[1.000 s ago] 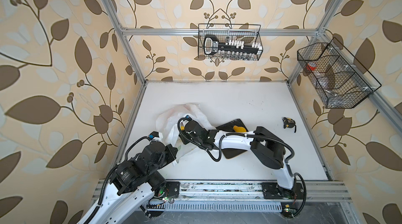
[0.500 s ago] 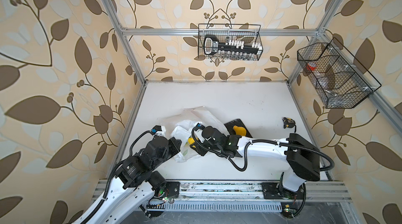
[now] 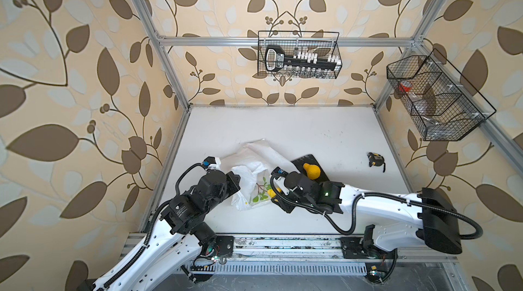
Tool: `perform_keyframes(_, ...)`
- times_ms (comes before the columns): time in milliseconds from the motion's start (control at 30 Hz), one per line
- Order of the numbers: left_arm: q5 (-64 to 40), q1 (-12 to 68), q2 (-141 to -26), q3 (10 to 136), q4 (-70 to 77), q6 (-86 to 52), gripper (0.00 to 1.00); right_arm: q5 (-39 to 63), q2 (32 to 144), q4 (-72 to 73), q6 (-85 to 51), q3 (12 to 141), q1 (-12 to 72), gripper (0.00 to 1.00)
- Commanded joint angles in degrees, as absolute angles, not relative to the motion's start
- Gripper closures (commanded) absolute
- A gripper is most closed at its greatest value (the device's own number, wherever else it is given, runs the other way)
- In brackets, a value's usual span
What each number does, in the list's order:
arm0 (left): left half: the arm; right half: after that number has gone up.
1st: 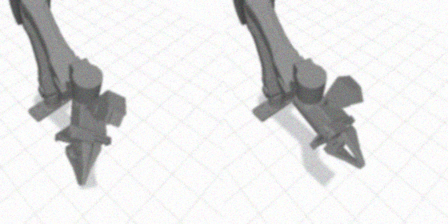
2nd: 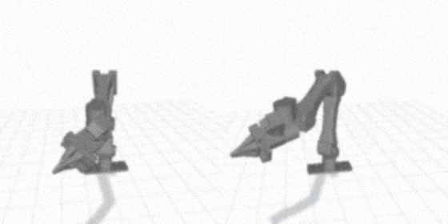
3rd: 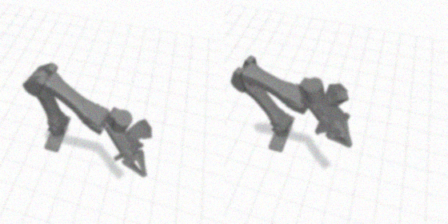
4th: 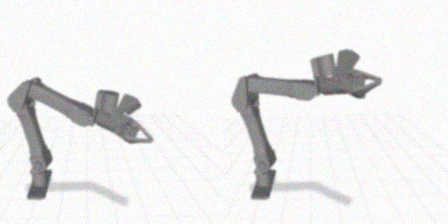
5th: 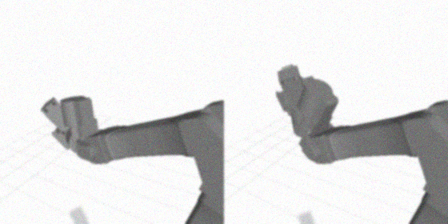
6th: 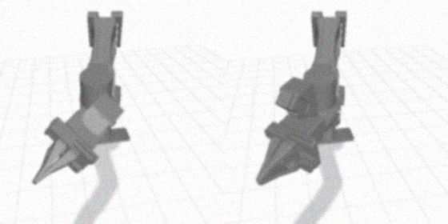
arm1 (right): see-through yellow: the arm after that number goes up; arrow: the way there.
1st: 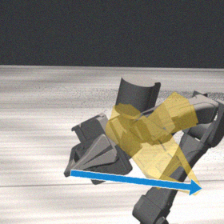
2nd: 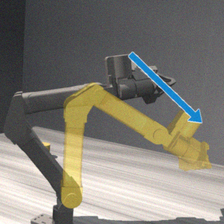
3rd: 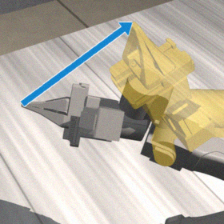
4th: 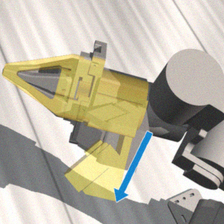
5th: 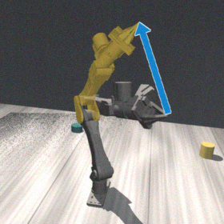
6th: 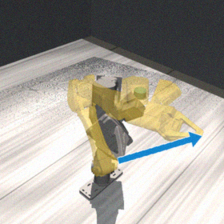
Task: Take fruits out of the plastic bag
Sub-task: Place the fruit on the plate.
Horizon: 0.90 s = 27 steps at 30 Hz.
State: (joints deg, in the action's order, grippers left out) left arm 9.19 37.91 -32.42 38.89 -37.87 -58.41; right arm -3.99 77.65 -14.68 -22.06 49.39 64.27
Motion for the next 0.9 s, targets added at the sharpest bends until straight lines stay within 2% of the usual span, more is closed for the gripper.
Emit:
perform_keyframes(0,9.45,38.24,-33.22,38.52,-35.43,-57.3,1.0,-7.9,74.95,-16.92,-23.81,47.86,64.51,0.58)
perform_keyframes(167,9.73,38.31,-32.83,38.58,-35.55,-57.31,1.0,-0.95,69.41,-17.86,-21.66,46.01,64.55,0.58)
perform_keyframes(300,10.6,38.27,-32.14,38.85,-36.08,-57.3,1.0,7.92,57.2,-16.28,-19.95,41.38,64.6,0.58)
perform_keyframes(433,11.5,38.27,-31.15,38.43,-36.3,-57.73,1.0,10.79,45.41,-17.36,-21.02,38.55,64.59,0.58)
perform_keyframes(533,11.76,38.3,-30.53,38.14,-36.53,-58.09,1.0,3.67,39.01,-18.39,-24.83,37.38,64.58,0.63)
perform_keyframes(567,11.67,38.3,-30.43,38.15,-36.72,-58.18,1.0,-1.28,37.55,-19.23,-26.61,37.13,64.51,0.65)
perform_keyframes(733,11.34,38.32,-29.66,38.14,-37.59,-58.3,1.0,-30.2,36.37,-30.01,-42.41,35.6,62.85,0.63)
perform_keyframes(867,11.17,38.28,-29.18,38.42,-38.14,-58.18,1.0,-37.33,35.9,-33.17,-54.55,31.55,58.35,0.63)
